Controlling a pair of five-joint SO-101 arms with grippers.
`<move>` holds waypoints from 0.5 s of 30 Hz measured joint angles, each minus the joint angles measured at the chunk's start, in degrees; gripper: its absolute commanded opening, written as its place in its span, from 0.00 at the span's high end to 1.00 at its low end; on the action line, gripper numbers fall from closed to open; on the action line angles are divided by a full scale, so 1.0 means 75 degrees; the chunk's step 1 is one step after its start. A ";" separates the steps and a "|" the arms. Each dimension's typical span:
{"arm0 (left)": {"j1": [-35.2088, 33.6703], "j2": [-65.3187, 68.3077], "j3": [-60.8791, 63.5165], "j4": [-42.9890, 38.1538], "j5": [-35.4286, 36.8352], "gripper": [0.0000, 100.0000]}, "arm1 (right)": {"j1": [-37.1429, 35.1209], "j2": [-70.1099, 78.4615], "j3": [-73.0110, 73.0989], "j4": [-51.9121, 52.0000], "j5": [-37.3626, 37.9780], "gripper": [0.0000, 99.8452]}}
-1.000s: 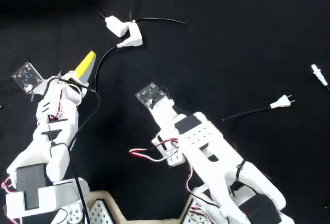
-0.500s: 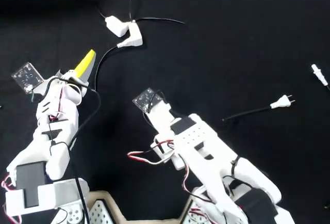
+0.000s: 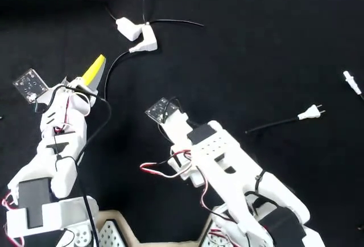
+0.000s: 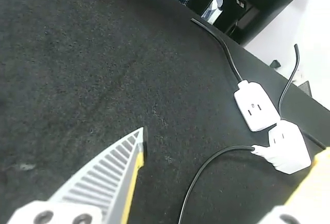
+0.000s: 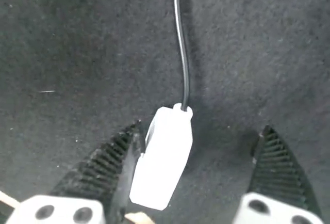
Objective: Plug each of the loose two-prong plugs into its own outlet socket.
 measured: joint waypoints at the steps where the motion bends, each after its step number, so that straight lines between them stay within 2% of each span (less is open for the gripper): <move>1: 0.0000 0.0000 0.0000 0.0000 0.0000 0.53 | 0.0035 0.0000 0.0000 0.0000 0.0012 0.68; 15: 0.0000 0.0000 0.0000 0.0000 0.0000 0.53 | 0.1676 0.0000 -0.0258 0.0000 0.1582 0.68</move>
